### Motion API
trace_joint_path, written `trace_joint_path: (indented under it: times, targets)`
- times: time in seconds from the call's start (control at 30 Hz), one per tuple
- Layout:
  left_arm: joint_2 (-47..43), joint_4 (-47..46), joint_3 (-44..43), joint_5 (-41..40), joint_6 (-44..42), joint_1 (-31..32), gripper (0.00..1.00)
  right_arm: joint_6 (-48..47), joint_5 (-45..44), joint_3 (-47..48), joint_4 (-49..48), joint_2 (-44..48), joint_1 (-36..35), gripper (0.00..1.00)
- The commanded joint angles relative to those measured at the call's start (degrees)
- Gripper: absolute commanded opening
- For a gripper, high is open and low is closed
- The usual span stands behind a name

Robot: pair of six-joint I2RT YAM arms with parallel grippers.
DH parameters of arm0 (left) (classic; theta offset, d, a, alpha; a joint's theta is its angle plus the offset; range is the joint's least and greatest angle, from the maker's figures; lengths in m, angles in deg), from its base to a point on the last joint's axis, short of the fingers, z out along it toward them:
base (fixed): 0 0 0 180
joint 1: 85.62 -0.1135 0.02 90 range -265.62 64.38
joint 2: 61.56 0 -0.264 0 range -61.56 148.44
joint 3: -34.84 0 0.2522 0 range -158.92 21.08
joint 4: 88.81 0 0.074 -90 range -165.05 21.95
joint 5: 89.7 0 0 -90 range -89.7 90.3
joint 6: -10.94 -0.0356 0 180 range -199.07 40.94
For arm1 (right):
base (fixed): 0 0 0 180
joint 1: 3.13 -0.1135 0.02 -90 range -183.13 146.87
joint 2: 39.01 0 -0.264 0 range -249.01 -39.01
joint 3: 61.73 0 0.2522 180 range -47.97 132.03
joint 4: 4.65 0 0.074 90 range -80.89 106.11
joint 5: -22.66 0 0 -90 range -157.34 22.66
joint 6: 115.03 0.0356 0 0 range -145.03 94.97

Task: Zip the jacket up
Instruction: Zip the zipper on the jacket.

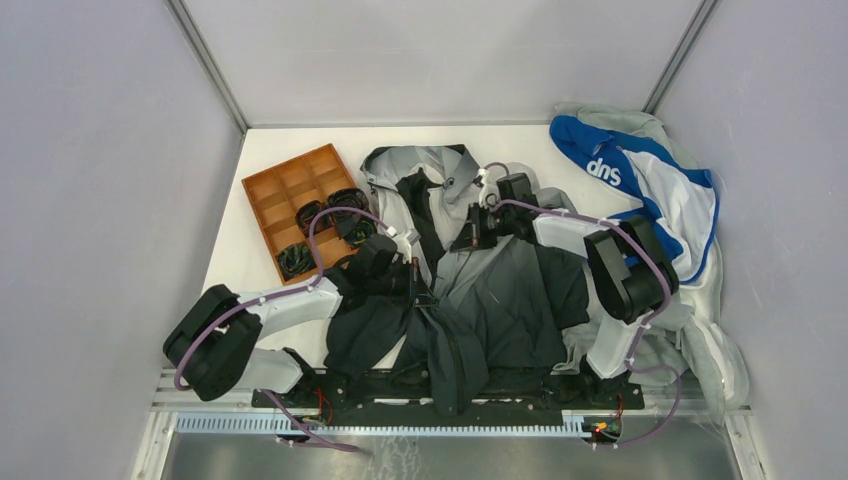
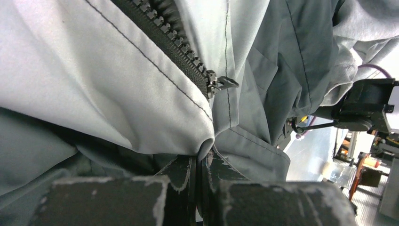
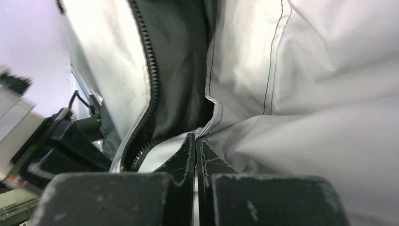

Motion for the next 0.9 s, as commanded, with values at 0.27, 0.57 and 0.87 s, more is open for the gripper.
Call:
trace_joint_path:
  times: [0.27, 0.57, 0.87]
  targets:
    - [2.93, -5.57, 0.39, 3.76, 6.16, -1.06, 0.05, -5.83, 14.46, -20.86, -17.79, 23.44, 8.4, 0.0]
    - [3.99, -7.92, 0.67, 8.07, 6.84, -1.26, 0.05, -23.96, 0.1, -20.05, 4.11, 21.61, 8.54, 0.34]
    - [2.62, -11.01, 0.97, 11.43, 7.24, -1.25, 0.05, -56.37, 6.13, -8.97, 4.78, 32.05, 8.76, 0.64]
